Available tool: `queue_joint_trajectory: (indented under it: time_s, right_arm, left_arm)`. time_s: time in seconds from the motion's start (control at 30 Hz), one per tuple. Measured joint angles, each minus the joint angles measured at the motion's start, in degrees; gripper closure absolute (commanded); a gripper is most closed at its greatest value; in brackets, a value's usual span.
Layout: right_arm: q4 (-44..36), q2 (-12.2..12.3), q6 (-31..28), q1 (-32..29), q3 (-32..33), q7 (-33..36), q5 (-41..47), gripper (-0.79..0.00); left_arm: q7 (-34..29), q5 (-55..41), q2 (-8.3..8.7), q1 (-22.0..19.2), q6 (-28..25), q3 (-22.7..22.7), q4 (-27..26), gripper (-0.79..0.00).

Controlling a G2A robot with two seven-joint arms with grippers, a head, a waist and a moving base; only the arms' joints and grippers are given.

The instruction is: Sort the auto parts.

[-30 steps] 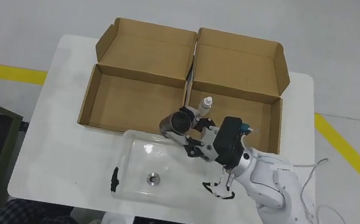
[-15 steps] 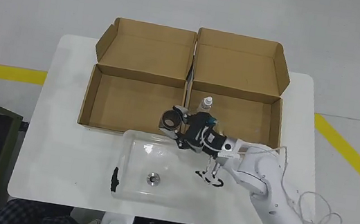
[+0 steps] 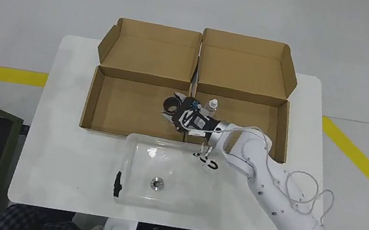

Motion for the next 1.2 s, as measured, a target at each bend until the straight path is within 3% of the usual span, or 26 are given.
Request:
queue_joint_trajectory:
  time_s: [0.7,1.03,1.2]
  right_arm:
    - [13.7,-6.11,5.48,10.02,-8.7,3.04,-2.27,0.0]
    - [17.23,-7.9,5.6,11.55,-9.99,4.12,-3.64,-0.163]
    - [19.4,-8.73,5.47,11.82,-10.49,4.24,-4.07,-0.292]
  left_arm:
    - [0.0,0.0,0.0,0.0,0.0,0.0,0.0,-0.785]
    - [0.0,0.0,0.0,0.0,0.0,0.0,0.0,-0.785]
    - [0.0,0.0,0.0,0.0,0.0,0.0,0.0,-0.785]
